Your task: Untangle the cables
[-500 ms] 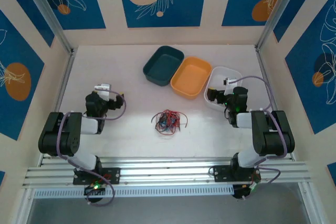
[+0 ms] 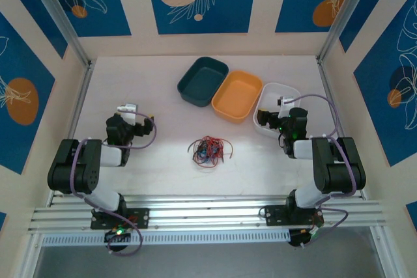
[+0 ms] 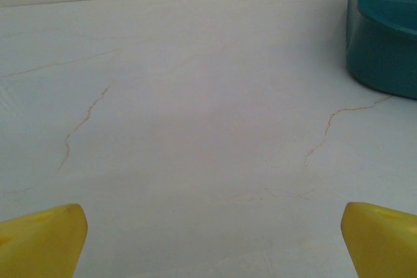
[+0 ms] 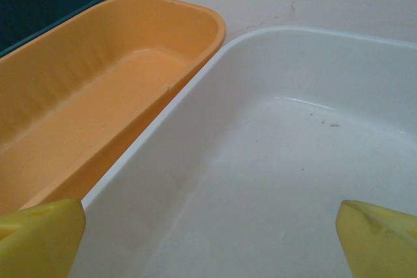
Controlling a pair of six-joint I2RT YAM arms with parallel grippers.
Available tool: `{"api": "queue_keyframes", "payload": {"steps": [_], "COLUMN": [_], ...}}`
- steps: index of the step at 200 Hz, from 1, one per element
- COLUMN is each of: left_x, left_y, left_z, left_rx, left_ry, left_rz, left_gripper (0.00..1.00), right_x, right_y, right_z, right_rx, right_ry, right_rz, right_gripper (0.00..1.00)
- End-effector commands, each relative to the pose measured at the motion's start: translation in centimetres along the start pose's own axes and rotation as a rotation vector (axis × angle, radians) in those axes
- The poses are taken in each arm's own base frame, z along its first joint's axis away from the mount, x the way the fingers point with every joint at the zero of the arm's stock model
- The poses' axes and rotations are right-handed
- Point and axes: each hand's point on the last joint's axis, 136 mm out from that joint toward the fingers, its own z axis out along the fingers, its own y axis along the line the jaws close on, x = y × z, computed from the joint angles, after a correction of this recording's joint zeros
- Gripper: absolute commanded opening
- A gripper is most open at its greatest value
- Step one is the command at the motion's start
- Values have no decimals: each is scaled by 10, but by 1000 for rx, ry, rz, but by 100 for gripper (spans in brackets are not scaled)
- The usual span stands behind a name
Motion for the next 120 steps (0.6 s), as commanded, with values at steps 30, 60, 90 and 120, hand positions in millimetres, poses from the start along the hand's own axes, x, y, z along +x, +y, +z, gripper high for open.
{"api": "queue_keyframes", "payload": {"steps": [30,60,90,120], "left_x": [-7,-7,-7,-8], "left_y": [2,2,2,-6], "left_z": [1,1,1,0], "left_rx": [-7,-7,-5,37], "left_ry": [-16,-14,-16,-22], "left_rz": [-2,-2,-3,13], "left_gripper": [100,100,100,100], "right_x": [-2,-1,-2,-2], "right_y": [0,0,0,0], "right_z": [-1,-1,-1,-1], "right_rx": [-3,-3,-3,-4], "right_ry": [-3,-2,-3,-5], "right_rz": [-1,-1,-2,-2], "right_gripper": [99,99,99,99]}}
